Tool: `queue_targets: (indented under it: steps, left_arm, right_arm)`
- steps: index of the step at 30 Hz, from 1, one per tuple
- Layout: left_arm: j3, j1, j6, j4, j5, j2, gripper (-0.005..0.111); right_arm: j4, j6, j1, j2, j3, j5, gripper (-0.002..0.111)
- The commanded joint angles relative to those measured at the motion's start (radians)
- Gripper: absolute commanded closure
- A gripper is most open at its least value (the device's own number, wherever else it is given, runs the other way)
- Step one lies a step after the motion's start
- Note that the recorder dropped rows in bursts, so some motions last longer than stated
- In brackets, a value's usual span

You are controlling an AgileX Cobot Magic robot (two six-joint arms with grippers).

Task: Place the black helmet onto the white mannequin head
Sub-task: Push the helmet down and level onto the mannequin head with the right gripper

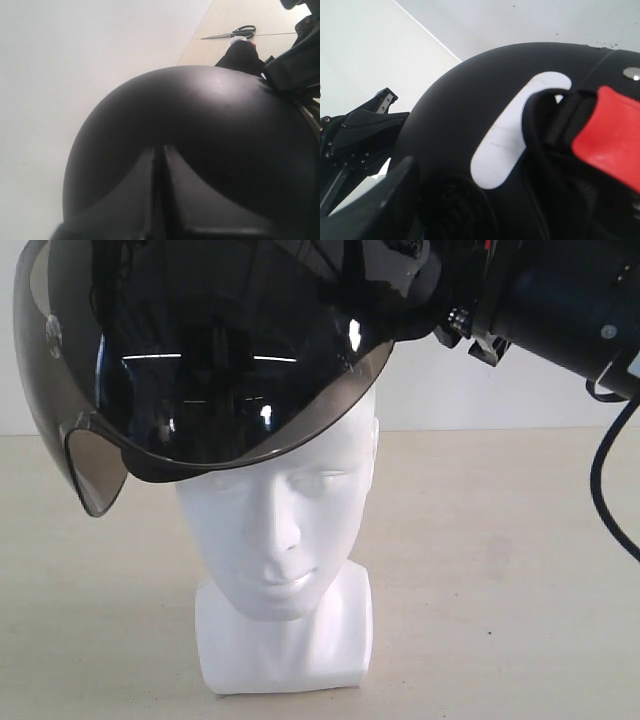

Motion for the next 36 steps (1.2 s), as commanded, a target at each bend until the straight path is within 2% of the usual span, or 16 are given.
queue_targets:
  steps: [1, 14, 25, 32, 36]
  left_arm:
    - [0.023, -0.007, 0.002, -0.001, 0.090, 0.021, 0.102]
    - [0.023, -0.007, 0.002, -0.017, 0.094, 0.021, 0.102]
    - [0.023, -0.007, 0.002, -0.026, 0.109, 0.021, 0.102]
    - [0.023, -0.007, 0.002, -0.050, 0.116, 0.021, 0.102]
    - [0.023, -0.007, 0.002, -0.052, 0.116, 0.021, 0.102]
  right_arm:
    - [-0.154, -0.032, -0.013, 0.002, 0.007, 0.231, 0.097]
    - [-0.264, 0.015, -0.013, 0.002, 0.007, 0.340, 0.097]
    - [-0.395, 0.092, -0.013, 0.002, 0.007, 0.371, 0.097]
    - [-0.413, 0.096, -0.013, 0.002, 0.007, 0.384, 0.097]
    - [-0.486, 0.168, -0.013, 0.002, 0.007, 0.414, 0.097]
